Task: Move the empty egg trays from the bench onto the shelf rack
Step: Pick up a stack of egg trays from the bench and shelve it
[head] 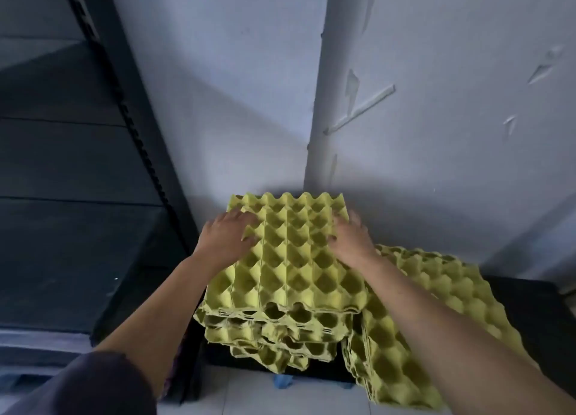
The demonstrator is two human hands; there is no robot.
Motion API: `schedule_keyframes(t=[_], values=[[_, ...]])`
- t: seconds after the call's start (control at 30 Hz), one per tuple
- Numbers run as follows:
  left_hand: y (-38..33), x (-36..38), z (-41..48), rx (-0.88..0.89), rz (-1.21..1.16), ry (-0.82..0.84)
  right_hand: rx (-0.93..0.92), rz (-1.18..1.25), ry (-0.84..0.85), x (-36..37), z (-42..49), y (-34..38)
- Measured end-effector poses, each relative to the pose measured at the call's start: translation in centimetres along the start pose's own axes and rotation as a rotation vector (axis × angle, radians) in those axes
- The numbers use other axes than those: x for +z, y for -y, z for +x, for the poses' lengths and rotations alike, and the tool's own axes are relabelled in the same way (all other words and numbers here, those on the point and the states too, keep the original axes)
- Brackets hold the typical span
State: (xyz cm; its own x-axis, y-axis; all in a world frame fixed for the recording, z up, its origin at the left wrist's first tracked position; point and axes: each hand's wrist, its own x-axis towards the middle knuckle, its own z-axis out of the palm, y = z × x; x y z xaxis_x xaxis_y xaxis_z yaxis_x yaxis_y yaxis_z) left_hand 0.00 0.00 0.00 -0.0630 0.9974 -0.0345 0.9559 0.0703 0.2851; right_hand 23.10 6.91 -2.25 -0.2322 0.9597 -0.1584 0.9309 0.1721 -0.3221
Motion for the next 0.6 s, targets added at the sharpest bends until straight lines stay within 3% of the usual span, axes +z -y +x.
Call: schedule_keyframes(t=[0.07, 0.13, 0.27, 0.4, 0.6], values=[[0.5, 0.9, -0.2, -0.083, -0.016, 0.08, 0.122, 0.04, 0.106, 0.9, 0.0, -0.2], [1.1, 2.4, -0.7, -0.154, -0.073, 0.173, 0.164, 0.046, 0.095, 1.7, -0.4, -0.3], [2.5, 3.9, -1.1, -0.368, -0.196, 0.123, 0.324, 0.11, -0.002, 2.2, -0.9, -0.8], [3.2, 4.6, -1.2, -0.664, -0.753, 0.113, 0.437, 0.212, -0.023, 3.0, -1.8, -1.7], [3.3, 3.3, -0.8, -0.528, -0.772, 0.079, 0.44, 0.243, -0.17, 2.6, -2.8, -1.2]])
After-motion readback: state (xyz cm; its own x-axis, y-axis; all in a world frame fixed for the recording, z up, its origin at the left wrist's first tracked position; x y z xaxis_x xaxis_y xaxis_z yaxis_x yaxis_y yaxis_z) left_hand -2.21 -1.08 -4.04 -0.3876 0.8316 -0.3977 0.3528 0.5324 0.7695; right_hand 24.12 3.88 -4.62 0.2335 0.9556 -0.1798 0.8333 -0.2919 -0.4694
